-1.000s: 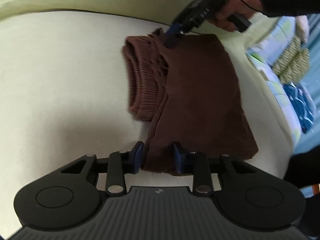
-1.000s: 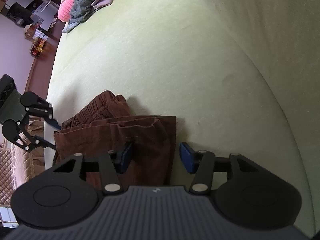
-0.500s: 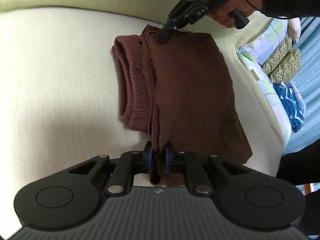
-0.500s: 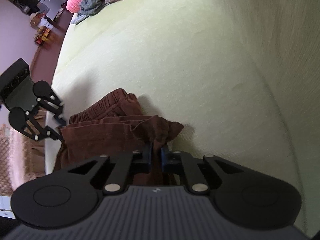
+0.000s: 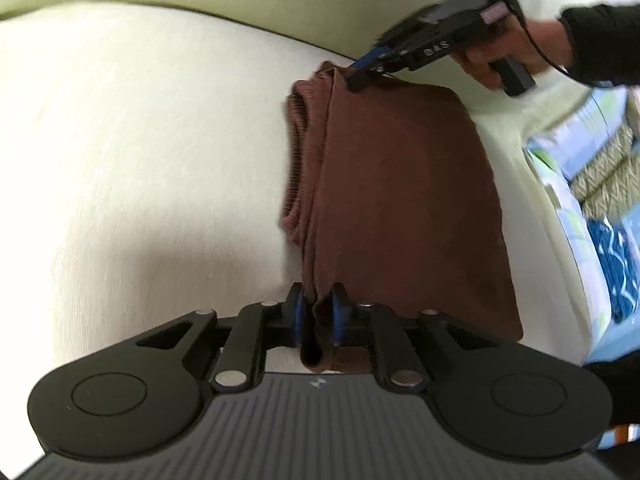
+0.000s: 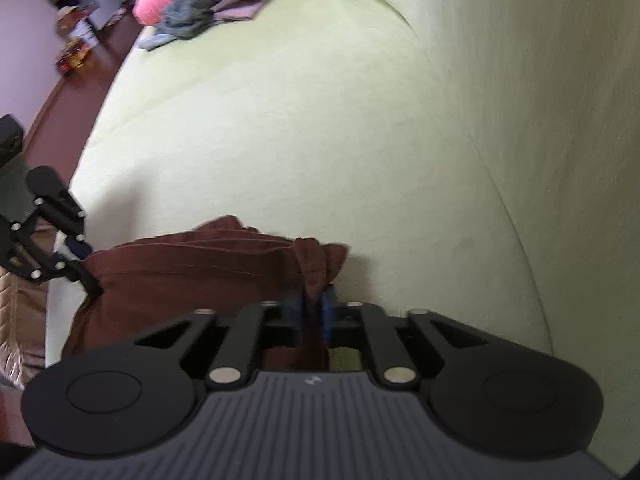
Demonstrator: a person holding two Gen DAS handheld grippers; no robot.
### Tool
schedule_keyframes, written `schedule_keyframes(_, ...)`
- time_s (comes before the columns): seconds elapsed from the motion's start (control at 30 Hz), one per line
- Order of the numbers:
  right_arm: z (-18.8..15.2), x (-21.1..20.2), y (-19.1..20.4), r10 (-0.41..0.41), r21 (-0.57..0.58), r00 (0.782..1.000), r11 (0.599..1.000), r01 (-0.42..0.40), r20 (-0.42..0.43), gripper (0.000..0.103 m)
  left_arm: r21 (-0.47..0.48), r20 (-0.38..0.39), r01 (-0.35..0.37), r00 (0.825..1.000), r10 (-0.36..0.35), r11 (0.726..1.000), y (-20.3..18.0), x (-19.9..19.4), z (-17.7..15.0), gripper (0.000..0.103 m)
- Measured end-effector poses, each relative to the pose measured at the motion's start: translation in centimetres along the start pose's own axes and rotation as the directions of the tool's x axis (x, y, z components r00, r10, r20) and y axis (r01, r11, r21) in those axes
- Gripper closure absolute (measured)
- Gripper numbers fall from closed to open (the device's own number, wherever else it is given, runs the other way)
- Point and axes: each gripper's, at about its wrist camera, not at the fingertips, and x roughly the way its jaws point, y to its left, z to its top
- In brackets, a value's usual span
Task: Fold clothes
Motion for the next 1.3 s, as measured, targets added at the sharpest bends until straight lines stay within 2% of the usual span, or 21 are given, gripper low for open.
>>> schedule_keyframes(0.13, -0.4, -2.7, -0.7, -0.065, 0.090, 0.994, 0.994, 0.057, 0.091, 0.080, 0.001, 0.003, -0.050, 0.999, 0.050, 0.999, 0.1, -2.1, -0.2, 0.078)
schedule_keyframes(0.23, -1.5, -6.1, -0.7, -0.139, 0.149, 0.978, 0.982, 0.116, 0.157, 0.077, 0.034, 0.028, -0.086, 0.996, 0.085, 0.996, -0.5, -3.8, 0.7, 0.078)
schedule_keyframes(0.3, -3.3, -8.7, -0.6, -0.204, 0.227, 0.961, 0.961, 0.160, 0.185, 0.075, 0.090, 0.048, -0.074, 0.996, 0.070, 0.993, -1.5, -4.4, 2.4, 0.078)
schedule_keyframes(0.43, -7.4, -10.8, 0.0, -0.218, 0.377, 0.960, 0.916, 0.138, 0.178, 0.075, 0.200, 0.060, -0.005, 0.998, -0.007, 0.980, -4.1, -2.9, 6.6, 0.078)
schedule_keyframes(0.53, -10.4, -10.8, 1.2, -0.214, 0.421, 0.964, 0.898, 0.130, 0.158, 0.075, 0.306, 0.044, 0.090, 0.993, -0.109, 0.948, -7.1, 0.8, 11.2, 0.078)
schedule_keyframes(0.63, -12.3, -10.1, 2.5, -0.213, 0.451, 0.964, 0.884, 0.121, 0.158, 0.075, 0.376, 0.008, 0.151, 0.986, -0.167, 0.914, -9.3, 4.5, 14.1, 0.078)
schedule_keyframes(0.7, -13.4, -9.7, 2.9, -0.231, 0.487, 0.959, 0.865, 0.124, 0.166, 0.075, 0.397, -0.023, 0.192, 0.980, -0.199, 0.898, -10.6, 7.4, 15.7, 0.078)
schedule_keyframes(0.73, -14.2, -9.5, 2.8, -0.244, 0.525, 0.955, 0.842, 0.122, 0.168, 0.075, 0.410, -0.043, 0.209, 0.977, -0.209, 0.888, -11.5, 9.2, 16.4, 0.078)
schedule_keyframes(0.8, -16.0, -8.9, 2.4, -0.264, 0.592, 0.949, 0.798, 0.114, 0.173, 0.075, 0.429, -0.089, 0.222, 0.975, -0.203, 0.876, -12.7, 12.1, 17.1, 0.078)
schedule_keyframes(0.87, -17.0, -8.2, 1.9, -0.269, 0.613, 0.947, 0.782, 0.110, 0.174, 0.075, 0.440, -0.122, 0.200, 0.979, -0.163, 0.875, -13.3, 14.1, 17.1, 0.077)
schedule_keyframes(0.93, -18.0, -7.7, 1.5, -0.275, 0.626, 0.945, 0.773, 0.108, 0.176, 0.075, 0.475, -0.161, 0.160, 0.983, -0.093, 0.866, -14.0, 16.6, 16.7, 0.077)
schedule_keyframes(0.97, -18.5, -7.7, 1.3, -0.277, 0.633, 0.943, 0.767, 0.104, 0.182, 0.075, 0.478, -0.162, 0.154, 0.983, -0.085, 0.865, -14.0, 16.9, 16.6, 0.077)
schedule_keyframes(1.03, -19.5, -7.8, 1.0, -0.283, 0.645, 0.939, 0.758, 0.095, 0.195, 0.075, 0.441, -0.155, 0.142, 0.985, -0.081, 0.886, -13.7, 17.2, 16.9, 0.077)
schedule_keyframes(1.1, -19.7, -8.7, 2.1, -0.284, 0.626, 0.930, 0.776, 0.081, 0.231, 0.075, 0.418, -0.133, 0.108, 0.989, -0.057, 0.902, -13.7, 16.5, 17.2, 0.078)
schedule_keyframes(1.17, -19.7, -9.3, 3.2, -0.272, 0.597, 0.926, 0.799, 0.065, 0.263, 0.075, 0.385, -0.082, 0.126, 0.991, -0.103, 0.914, -13.6, 14.8, 17.7, 0.078)
schedule_keyframes(1.27, -19.7, -8.6, 5.7, -0.190, 0.506, 0.939, 0.862, 0.019, 0.288, 0.075, 0.350, -0.050, 0.167, 0.986, -0.159, 0.922, -13.4, 14.3, 18.1, 0.077)
schedule_keyframes(1.3, -19.6, -8.4, 5.9, -0.183, 0.491, 0.939, 0.871, 0.018, 0.290, 0.075, 0.356, -0.062, 0.167, 0.986, -0.155, 0.919, -13.4, 14.8, 18.2, 0.077)
